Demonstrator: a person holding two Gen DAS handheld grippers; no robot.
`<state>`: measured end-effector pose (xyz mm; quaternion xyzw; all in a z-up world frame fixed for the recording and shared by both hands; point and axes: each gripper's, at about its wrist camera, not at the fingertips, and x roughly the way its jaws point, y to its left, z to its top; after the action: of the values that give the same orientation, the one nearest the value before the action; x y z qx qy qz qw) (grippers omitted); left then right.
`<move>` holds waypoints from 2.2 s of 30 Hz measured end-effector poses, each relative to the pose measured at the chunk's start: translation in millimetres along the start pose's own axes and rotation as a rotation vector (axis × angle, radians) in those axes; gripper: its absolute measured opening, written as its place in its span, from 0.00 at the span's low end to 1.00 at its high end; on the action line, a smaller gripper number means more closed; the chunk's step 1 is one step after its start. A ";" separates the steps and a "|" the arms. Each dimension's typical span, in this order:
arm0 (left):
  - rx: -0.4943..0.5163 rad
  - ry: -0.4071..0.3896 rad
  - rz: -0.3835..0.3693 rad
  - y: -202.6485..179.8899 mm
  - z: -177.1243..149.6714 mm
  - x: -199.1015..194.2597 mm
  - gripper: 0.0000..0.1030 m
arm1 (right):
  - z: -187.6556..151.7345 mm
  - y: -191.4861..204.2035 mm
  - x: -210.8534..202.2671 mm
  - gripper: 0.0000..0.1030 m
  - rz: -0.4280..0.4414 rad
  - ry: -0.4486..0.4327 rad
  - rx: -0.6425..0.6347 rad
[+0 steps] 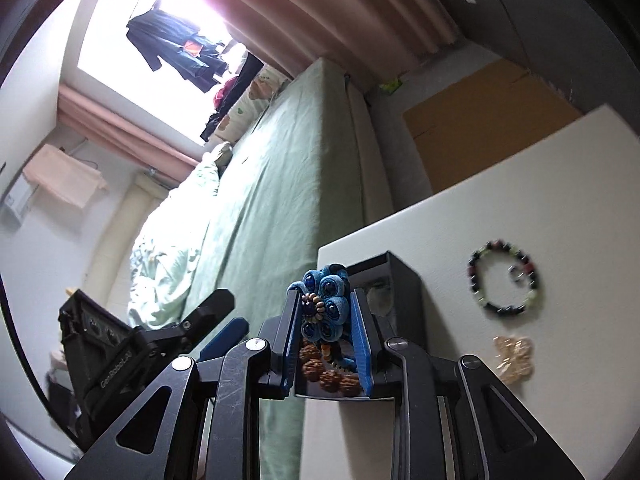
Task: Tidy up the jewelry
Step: 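Carry the blue flower charm over the box and open the right tool, then move the left tool down to the silver hoop earring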
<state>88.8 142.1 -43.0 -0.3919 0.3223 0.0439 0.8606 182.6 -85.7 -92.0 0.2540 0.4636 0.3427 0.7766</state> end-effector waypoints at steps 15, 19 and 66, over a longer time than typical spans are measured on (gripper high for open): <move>-0.009 -0.001 -0.013 6.2 5.2 -7.2 0.53 | -3.9 -4.2 12.7 0.50 -0.162 0.011 -0.027; 0.007 0.013 -0.010 -0.3 1.5 -1.0 0.53 | -1.0 -9.8 -11.7 0.50 -0.199 -0.021 -0.036; 0.399 0.239 0.196 -82.1 -143.6 65.8 0.29 | -14.1 -114.1 -149.8 0.50 -0.379 -0.017 0.126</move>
<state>92.9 -27.0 -98.3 -0.1835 0.4606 0.0157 0.8683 153.6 -272.3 -97.7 0.2132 0.5170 0.1585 0.8137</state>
